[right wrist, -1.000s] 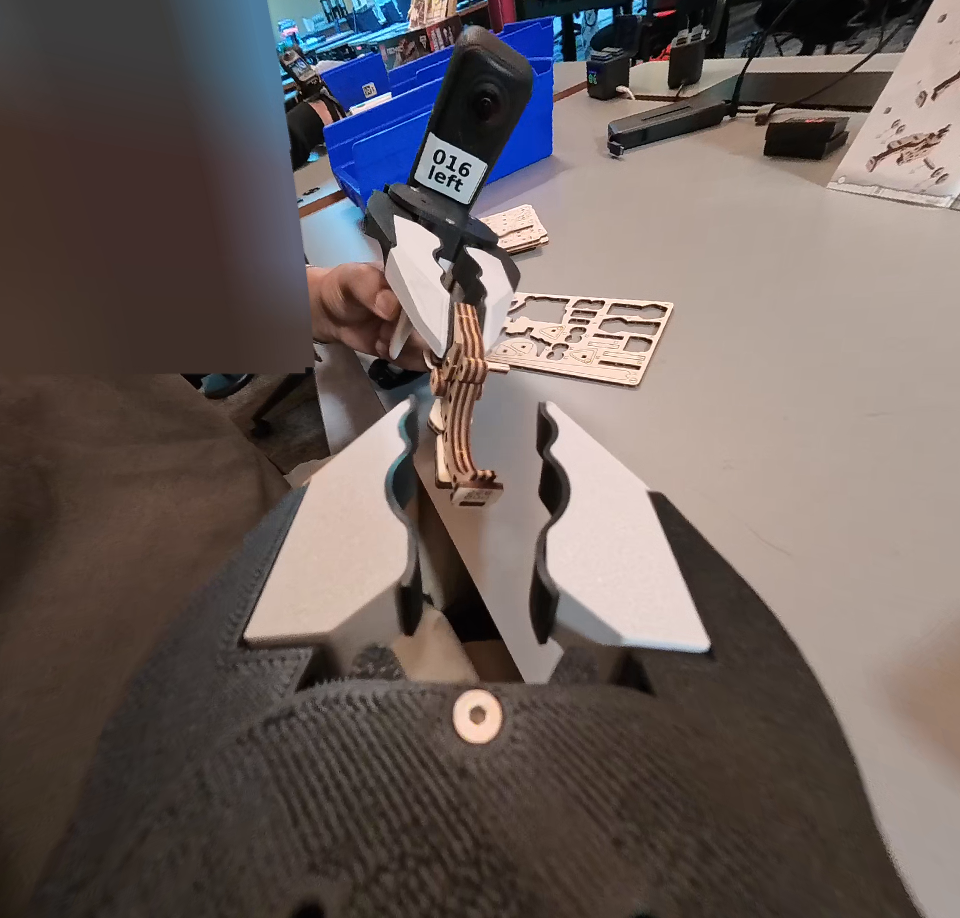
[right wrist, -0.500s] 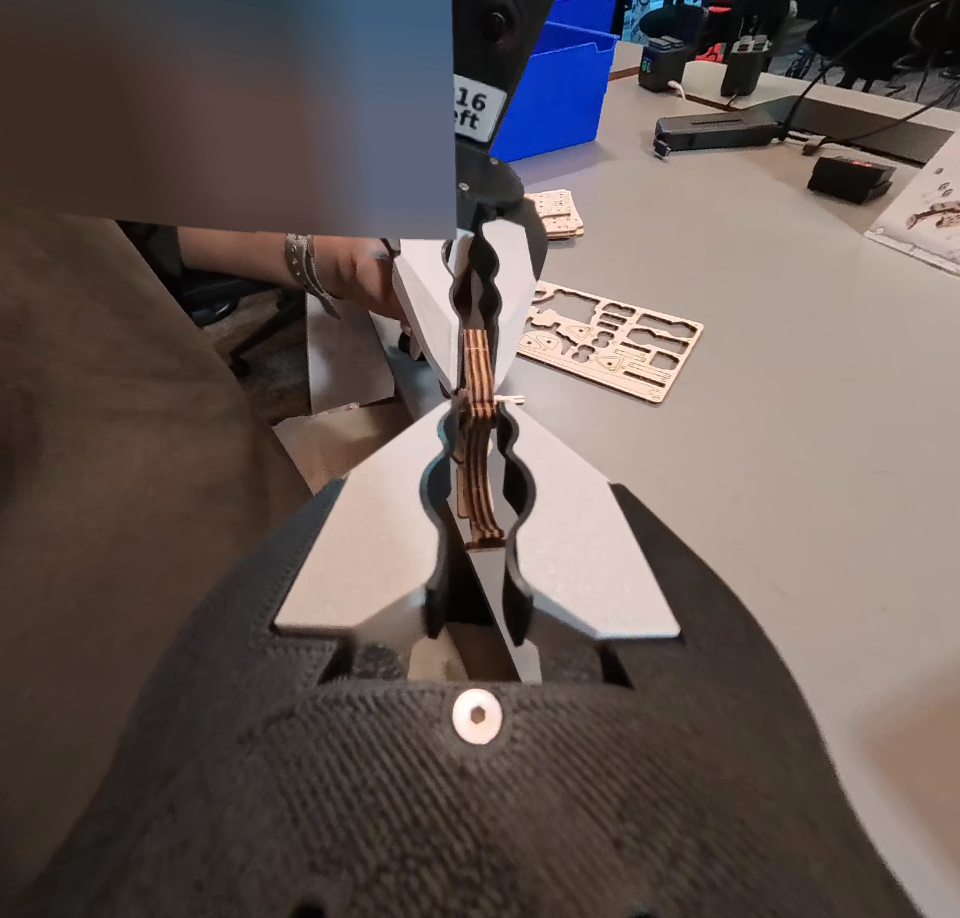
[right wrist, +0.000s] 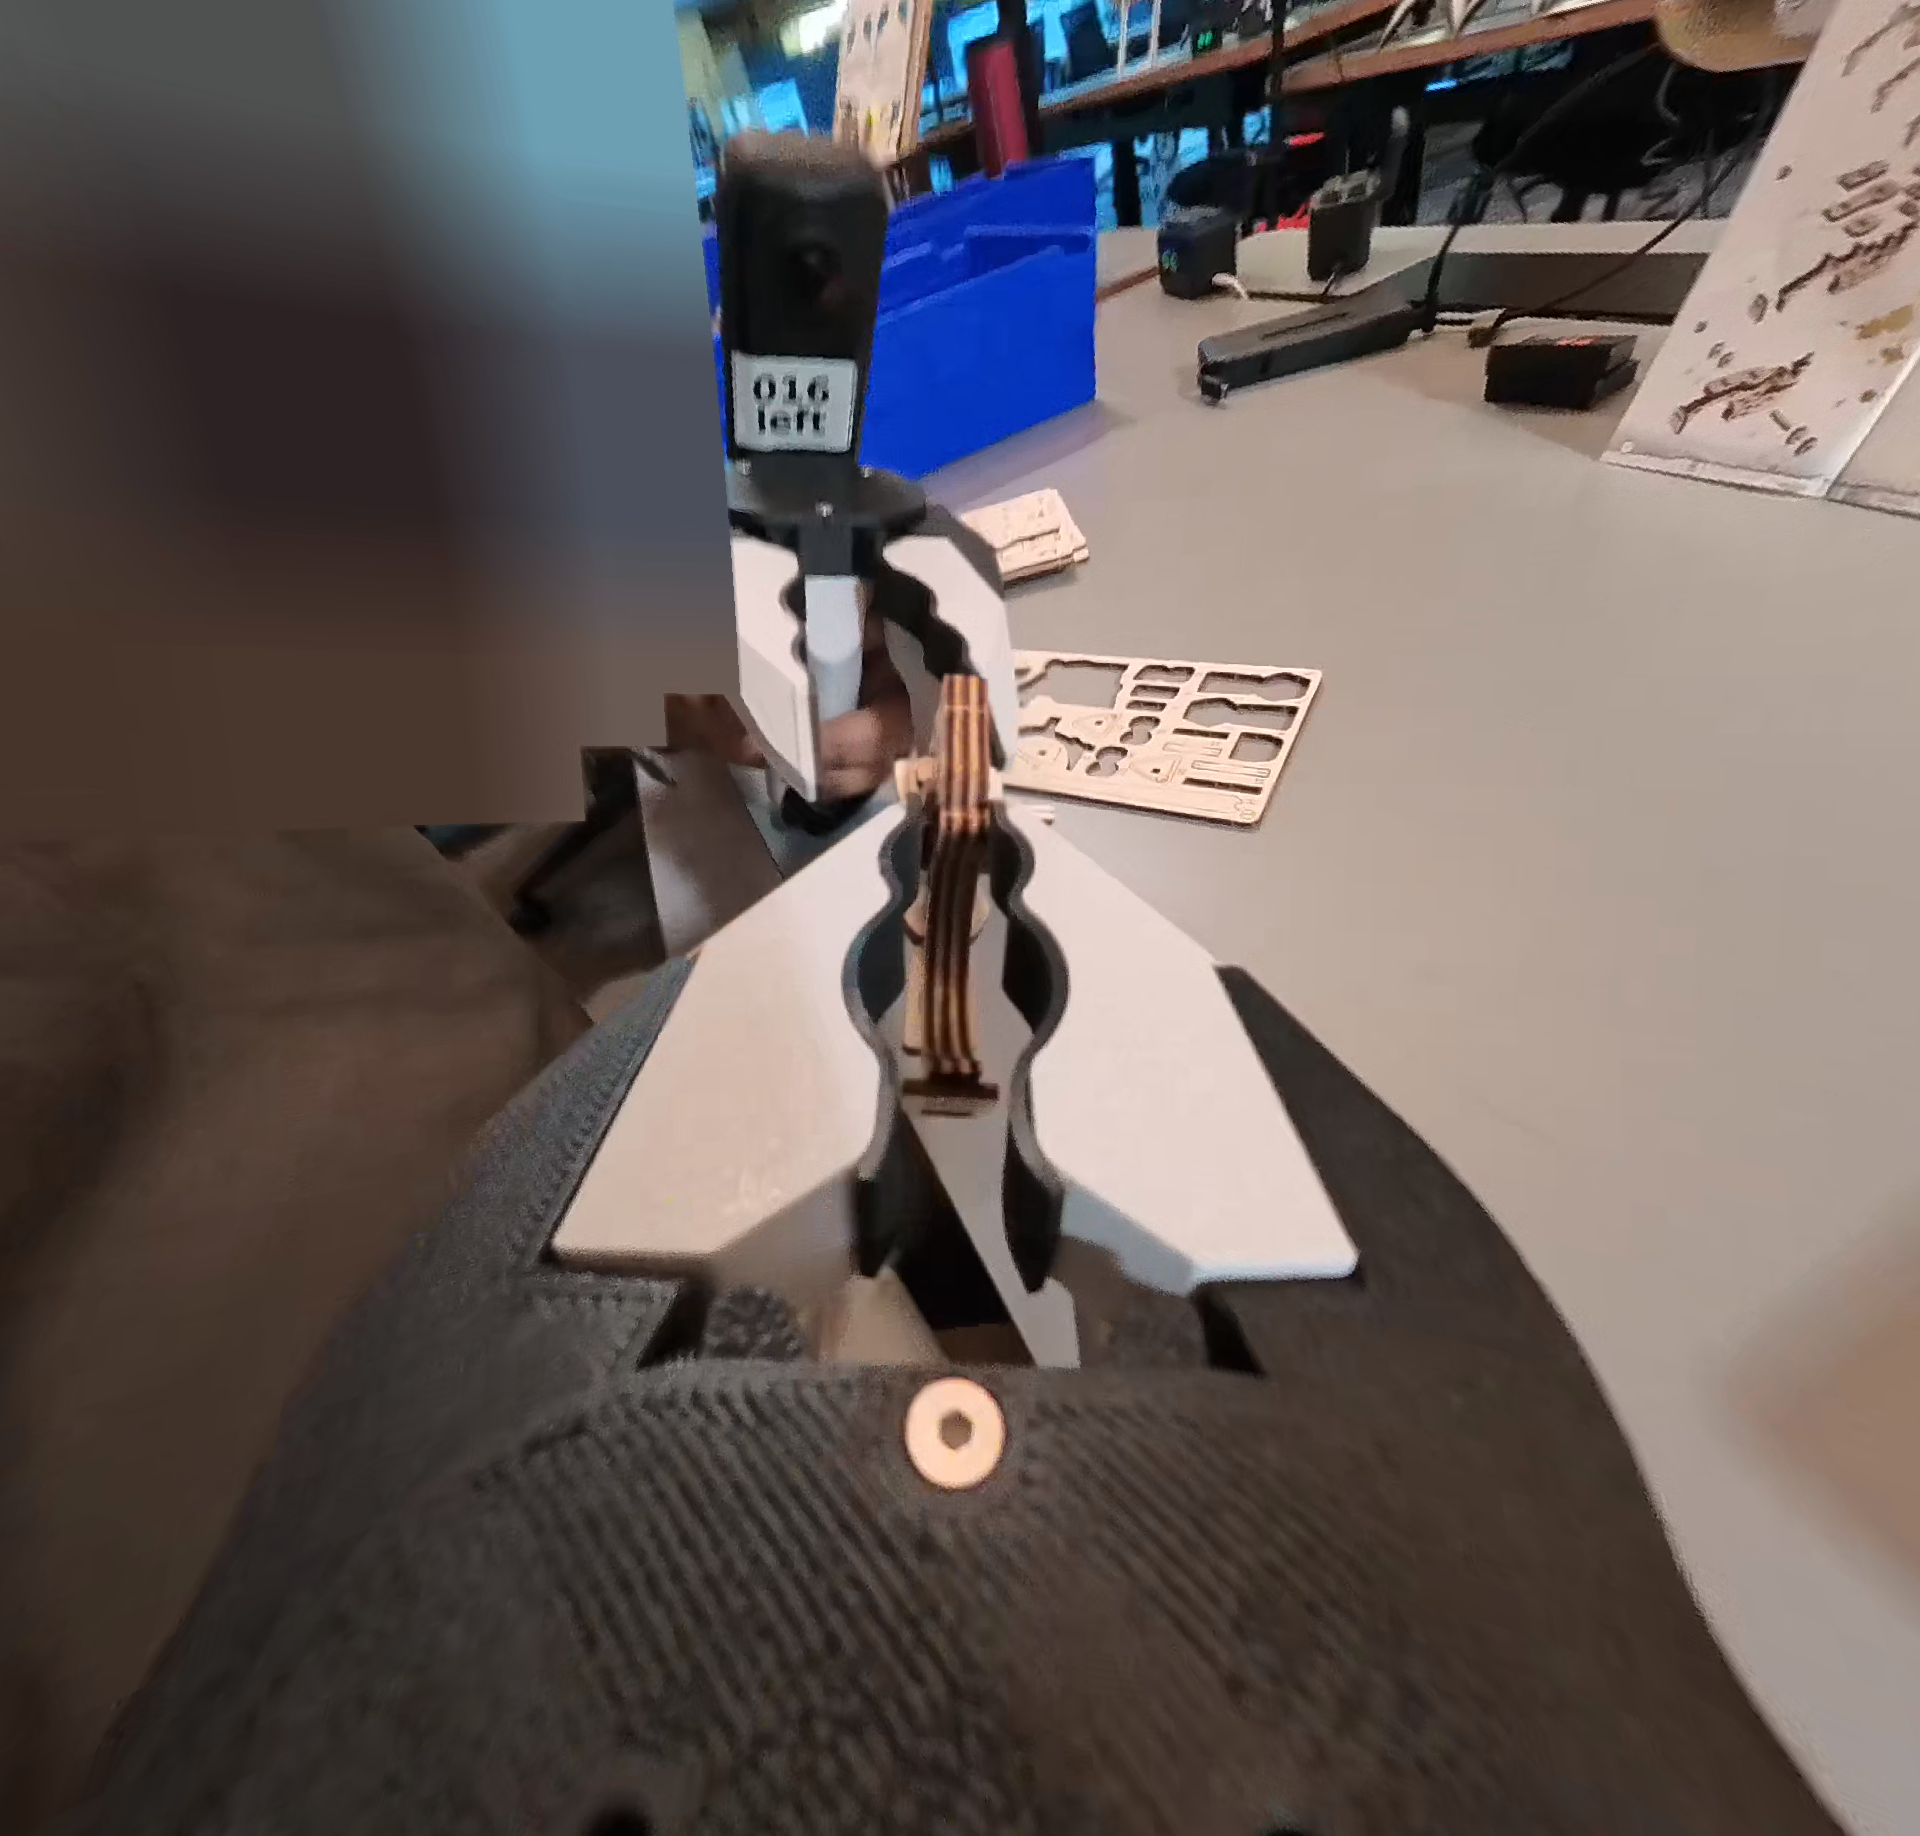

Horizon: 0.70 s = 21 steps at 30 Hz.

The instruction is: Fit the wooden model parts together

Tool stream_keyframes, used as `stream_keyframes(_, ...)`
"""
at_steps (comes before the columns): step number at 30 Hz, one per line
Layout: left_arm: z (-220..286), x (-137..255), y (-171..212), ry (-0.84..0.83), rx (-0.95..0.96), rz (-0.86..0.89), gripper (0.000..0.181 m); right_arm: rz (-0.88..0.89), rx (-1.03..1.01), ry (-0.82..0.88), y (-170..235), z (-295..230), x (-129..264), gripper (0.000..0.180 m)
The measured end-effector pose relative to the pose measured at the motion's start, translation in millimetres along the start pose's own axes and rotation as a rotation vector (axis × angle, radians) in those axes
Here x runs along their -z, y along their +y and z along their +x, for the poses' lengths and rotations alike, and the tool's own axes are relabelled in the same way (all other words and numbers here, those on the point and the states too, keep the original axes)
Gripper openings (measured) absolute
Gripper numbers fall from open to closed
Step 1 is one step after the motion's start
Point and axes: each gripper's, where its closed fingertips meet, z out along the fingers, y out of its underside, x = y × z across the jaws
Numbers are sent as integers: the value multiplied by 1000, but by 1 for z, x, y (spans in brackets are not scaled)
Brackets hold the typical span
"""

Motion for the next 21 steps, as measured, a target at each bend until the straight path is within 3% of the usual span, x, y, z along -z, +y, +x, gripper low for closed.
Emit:
stream_keyframes(9,-2,-1,0,24,71,26,38,198,-404,-160,-17,12,13,10)
stream_keyframes(21,1,-1,1,51,105,29,35,193,-425,-188,-15,6,7,10)
